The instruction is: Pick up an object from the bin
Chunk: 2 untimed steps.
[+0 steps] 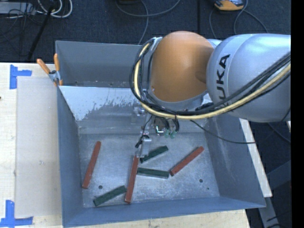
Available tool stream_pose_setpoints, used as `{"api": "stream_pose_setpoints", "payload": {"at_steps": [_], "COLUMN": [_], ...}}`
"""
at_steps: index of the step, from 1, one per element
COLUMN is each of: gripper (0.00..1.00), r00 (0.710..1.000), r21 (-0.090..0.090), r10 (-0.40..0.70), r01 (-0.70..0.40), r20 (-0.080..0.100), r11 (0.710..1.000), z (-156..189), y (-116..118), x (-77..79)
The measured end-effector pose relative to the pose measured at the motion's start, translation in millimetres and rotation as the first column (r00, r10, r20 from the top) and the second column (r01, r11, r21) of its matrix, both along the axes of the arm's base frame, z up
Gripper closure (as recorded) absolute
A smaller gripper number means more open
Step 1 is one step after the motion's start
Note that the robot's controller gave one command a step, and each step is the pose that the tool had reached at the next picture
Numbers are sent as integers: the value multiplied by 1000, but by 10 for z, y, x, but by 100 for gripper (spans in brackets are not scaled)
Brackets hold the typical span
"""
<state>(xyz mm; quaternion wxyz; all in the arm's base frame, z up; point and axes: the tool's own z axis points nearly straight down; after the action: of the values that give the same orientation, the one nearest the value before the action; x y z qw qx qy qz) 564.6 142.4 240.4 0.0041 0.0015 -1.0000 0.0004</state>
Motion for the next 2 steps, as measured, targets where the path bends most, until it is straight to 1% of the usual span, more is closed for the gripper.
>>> {"api": "stream_pose_setpoints", "payload": {"at_steps": [1, 2], "gripper": [0, 0], "r00": [986, 937], "r21": [2, 1], "r10": [164, 349], "r01": [-164, -349], "r20": [13, 23], "r11": [986, 937], "z": [-1723, -1662], "y": [-337, 571], "x": [-772, -871]}}
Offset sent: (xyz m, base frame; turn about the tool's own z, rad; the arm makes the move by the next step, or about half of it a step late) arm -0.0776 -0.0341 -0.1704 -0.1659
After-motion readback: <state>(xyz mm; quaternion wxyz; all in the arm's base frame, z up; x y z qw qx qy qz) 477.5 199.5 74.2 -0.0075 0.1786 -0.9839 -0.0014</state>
